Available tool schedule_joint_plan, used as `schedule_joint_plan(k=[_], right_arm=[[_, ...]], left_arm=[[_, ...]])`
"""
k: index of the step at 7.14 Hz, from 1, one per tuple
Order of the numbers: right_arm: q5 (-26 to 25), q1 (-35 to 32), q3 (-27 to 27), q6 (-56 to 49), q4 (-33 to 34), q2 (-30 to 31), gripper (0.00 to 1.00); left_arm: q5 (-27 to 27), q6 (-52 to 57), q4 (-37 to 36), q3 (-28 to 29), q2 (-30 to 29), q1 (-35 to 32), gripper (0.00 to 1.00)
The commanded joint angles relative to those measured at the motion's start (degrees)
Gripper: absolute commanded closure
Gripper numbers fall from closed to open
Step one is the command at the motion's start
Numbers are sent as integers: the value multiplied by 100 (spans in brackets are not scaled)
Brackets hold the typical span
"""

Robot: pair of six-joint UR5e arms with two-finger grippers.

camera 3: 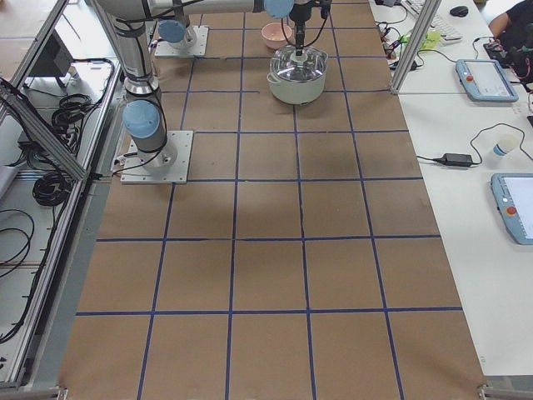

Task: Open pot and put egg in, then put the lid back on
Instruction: 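Reach the right gripper to the lid knob while the left moves toward the bowl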

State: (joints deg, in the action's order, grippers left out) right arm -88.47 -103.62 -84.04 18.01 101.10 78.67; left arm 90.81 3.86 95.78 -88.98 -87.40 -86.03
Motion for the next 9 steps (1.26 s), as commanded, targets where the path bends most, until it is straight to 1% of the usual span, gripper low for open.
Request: schedule_joint_plan(k=[1, 2, 4, 5, 6, 7, 8, 9], right_arm=[[-214, -631, -7, 684, 750, -579, 0], [-388, -807, -7, 712, 884, -799, 0], [-390, -923, 2, 721, 1288, -1055, 0], [-390, -932, 63, 721, 1307, -1152, 0], [-381, -975, 89, 739, 1299, -1196, 0], [-372, -993, 90, 739, 1298, -1214, 1], [-355, -985, 90, 730, 1298, -1214, 3], [-320, -984, 81, 730, 1298, -1232, 4]], left_arm=[[-54, 508, -198, -389, -14, 330, 0], [-46, 572, -565, -766, -93, 672, 0], [-64, 975, -1443, -1443, -146, 877, 0], [-64, 1012, -1926, -1821, -181, 947, 0], [-72, 1012, -2175, -2042, -225, 1035, 0], [-168, 1012, -2343, -2131, -321, 1036, 0], [-178, 1003, -2684, -2210, -461, 1036, 0], [-169, 968, -2809, -2298, -541, 1036, 0]])
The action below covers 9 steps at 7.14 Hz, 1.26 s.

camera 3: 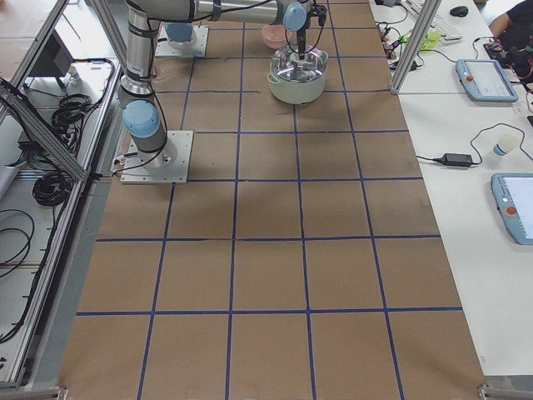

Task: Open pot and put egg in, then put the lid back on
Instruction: 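Grasp the lid knob with the right gripper while the left gripper descends into the bowl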

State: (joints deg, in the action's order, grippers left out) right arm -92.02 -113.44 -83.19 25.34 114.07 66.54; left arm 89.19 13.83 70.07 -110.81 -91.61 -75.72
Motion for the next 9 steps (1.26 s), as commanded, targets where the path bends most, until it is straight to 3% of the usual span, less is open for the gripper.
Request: schedule_joint_plan(k=[1, 2, 4, 8, 9], right_arm=[[43, -3, -13, -2, 1, -19, 9], [52, -11, -13, -2, 1, -19, 18], [52, -12, -31, -11, 1, -28, 25], [61, -11, -31, -20, 1, -45, 34], [61, -3, -31, -11, 1, -63, 41]], left_arm=[[-7, -56, -413, -212, -146, 5, 0], [-7, -117, -511, -257, -190, 5, 0], [-16, -659, -643, -336, -225, -57, 0], [45, -1810, -1662, -942, -295, -328, 1], [46, -1822, -1820, -1091, -304, -338, 1]])
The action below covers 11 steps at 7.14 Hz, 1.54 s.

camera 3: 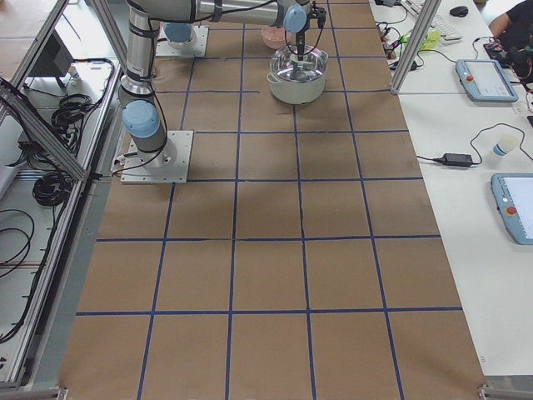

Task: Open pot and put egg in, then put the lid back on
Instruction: 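Grasp the lid knob with the right gripper while the left gripper descends into the bowl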

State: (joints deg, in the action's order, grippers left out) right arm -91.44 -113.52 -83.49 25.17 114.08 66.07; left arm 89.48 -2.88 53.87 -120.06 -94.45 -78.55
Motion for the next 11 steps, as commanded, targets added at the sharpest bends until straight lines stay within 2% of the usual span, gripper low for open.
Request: schedule_joint_plan(k=[1, 2, 3, 7, 11], right_arm=[[12, 5, 0, 6, 0, -16, 58], [12, 5, 0, 6, 0, -16, 74], [12, 5, 9, 15, 0, -16, 82], [-67, 5, 131, -64, -61, 230, 92], [-15, 372, 229, -301, -737, 747, 92]], left_arm=[[-9, -151, -436, -211, -108, -55, 1], [-10, -160, -674, -211, -274, -55, 1], [-1, -151, -954, -246, -450, -55, 1], [-9, -404, -1028, -387, -504, -29, 1], [-18, -608, -1045, -483, -522, -29, 2]])
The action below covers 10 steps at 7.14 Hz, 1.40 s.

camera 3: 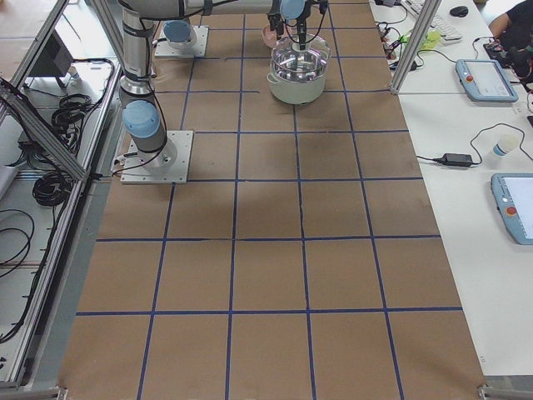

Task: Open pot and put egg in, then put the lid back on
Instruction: 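Lift the glass lid off the pot and set it aside with the right gripper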

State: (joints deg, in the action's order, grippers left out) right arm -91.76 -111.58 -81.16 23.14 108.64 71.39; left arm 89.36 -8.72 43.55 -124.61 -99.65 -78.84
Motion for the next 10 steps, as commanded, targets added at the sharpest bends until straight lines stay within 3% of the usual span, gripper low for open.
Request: schedule_joint_plan(k=[1, 4, 8, 10], right_arm=[[18, 459, -40, -282, -482, 453, 92], [271, 1478, -76, -933, -1457, 1191, 93], [290, 2079, -189, -2267, -1618, 1509, 94], [325, 2289, -251, -2340, -1828, 1641, 95]], left_arm=[[-24, -24, -22, -11, -10, 0, 6], [-24, -147, -22, 7, -37, 0, 20], [-16, -139, -22, 16, -142, 0, 20], [-24, -147, -22, 34, -177, 0, 23]])
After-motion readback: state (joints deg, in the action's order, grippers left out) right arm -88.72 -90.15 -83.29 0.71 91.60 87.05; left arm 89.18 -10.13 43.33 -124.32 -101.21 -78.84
